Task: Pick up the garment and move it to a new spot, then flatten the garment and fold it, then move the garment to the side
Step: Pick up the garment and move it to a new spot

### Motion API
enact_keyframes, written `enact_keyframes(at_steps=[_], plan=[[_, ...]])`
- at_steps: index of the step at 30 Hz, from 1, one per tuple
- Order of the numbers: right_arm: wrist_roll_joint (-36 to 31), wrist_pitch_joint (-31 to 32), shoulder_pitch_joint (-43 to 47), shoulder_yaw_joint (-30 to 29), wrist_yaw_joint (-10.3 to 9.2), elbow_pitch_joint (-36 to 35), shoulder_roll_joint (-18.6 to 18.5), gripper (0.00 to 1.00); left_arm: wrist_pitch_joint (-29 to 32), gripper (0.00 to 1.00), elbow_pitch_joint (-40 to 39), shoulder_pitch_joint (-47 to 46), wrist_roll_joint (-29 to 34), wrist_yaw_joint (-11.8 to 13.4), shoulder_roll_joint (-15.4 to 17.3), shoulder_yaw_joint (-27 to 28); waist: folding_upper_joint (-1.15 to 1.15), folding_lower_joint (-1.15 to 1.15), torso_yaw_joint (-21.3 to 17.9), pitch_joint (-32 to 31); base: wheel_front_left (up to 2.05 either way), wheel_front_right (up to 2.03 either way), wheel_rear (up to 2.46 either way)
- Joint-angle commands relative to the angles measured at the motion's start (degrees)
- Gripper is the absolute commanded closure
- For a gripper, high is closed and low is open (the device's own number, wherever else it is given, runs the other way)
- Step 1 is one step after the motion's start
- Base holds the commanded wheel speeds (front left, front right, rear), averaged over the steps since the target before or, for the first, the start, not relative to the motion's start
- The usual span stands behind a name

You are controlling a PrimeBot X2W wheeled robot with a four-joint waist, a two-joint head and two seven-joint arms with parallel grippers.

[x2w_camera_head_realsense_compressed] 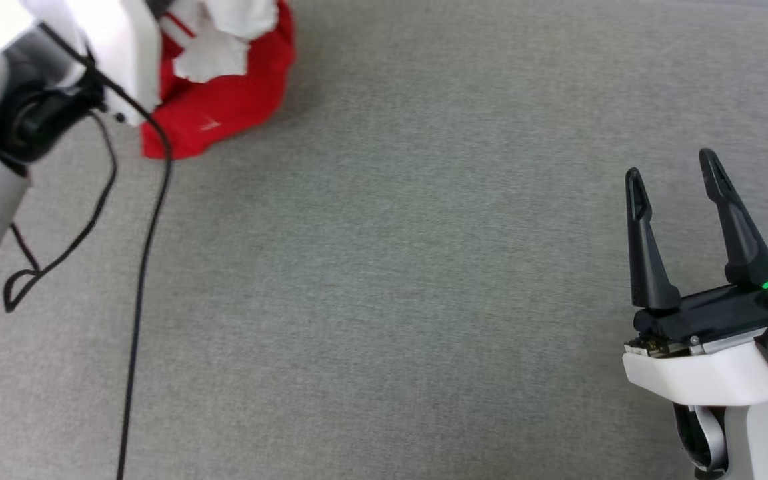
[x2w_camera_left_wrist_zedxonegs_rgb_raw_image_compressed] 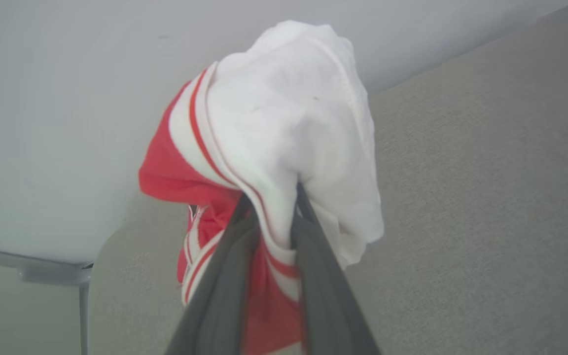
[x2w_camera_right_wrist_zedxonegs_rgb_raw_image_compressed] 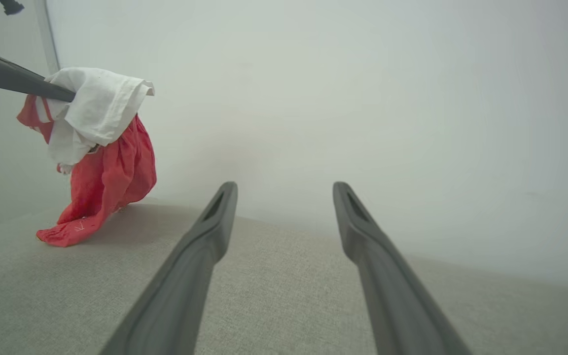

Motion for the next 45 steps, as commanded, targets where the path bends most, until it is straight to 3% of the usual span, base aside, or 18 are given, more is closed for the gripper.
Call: enact_keyframes(at_steps=[1, 8, 18, 22, 26, 35, 38, 39, 40, 45], plan=[[0.25, -0.12, 0.53, -0.25, -0.04, -0.03, 0.25, 0.00, -0.27, 1.00, -1.02, -0.99, -0.01, -0.01, -0.33, -1.16, 0.00, 0.00, -1.45, -0.98, 0.00, 0.00, 0.00], [2.48, -0.12, 0.41, -0.94, -0.04, -0.02, 0.60, 0.00, -1.17, 1.00, -6.29, -4.21, 0.05, -0.01, -3.74, -10.79, 0.00, 0.00, -6.64, -1.47, 0.00, 0.00, 0.00], [5.92, -0.13, -0.18, -1.52, -0.04, -0.11, 0.62, 0.00, -4.28, 1.00, -7.76, -5.97, -2.15, -0.01, -12.95, -26.79, 0.00, 0.00, -14.15, -0.23, 0.00, 0.00, 0.00], [6.56, -0.12, -0.05, -1.83, -0.04, -0.14, 0.61, 0.00, -4.08, 1.00, -8.05, -2.93, -2.65, -0.01, -16.53, -28.64, 0.00, 0.00, -16.14, 0.13, 0.00, 0.00, 0.00], [7.06, -0.12, 0.22, -1.96, -0.04, -0.25, 0.62, 0.00, 1.98, 1.00, -11.07, 4.45, 1.27, -0.02, -19.88, -28.75, 0.00, 0.00, -17.11, 0.41, 0.00, 0.00, 0.00], [7.17, -0.12, 0.21, -1.70, -0.04, 0.22, 0.61, 0.00, 10.50, 1.00, -14.88, 19.09, 4.30, -0.02, -21.75, -28.76, 0.00, 0.00, -16.91, 0.22, 0.00, 0.00, 0.00], [6.76, -0.12, 0.63, -1.88, -0.04, 0.34, 0.61, 0.00, 8.37, 1.00, -14.15, 19.50, 5.12, -0.02, -21.73, -28.74, 0.00, 0.00, -16.27, -0.41, 0.00, 0.00, 0.00], [6.56, -0.12, 0.94, -2.01, -0.04, 0.42, 0.61, 0.00, 6.45, 0.05, -13.66, 18.97, 5.37, -0.02, -21.79, -28.73, 0.00, 0.00, -15.97, -0.78, 0.00, 0.00, 0.00], [6.45, -0.12, 1.24, -2.04, -0.04, 0.54, 0.61, 0.00, 4.02, 0.00, -13.05, 18.14, 5.67, -0.01, -21.87, -28.68, 0.00, 0.00, -15.68, -1.23, 0.00, 0.00, 0.00], [5.97, -0.12, 2.76, -2.28, -0.04, 1.39, 0.61, 0.00, -12.60, 0.00, -8.99, 15.16, 6.84, -0.02, -21.62, -28.12, 0.00, 0.00, -14.38, -4.76, 0.00, 0.00, 0.00]])
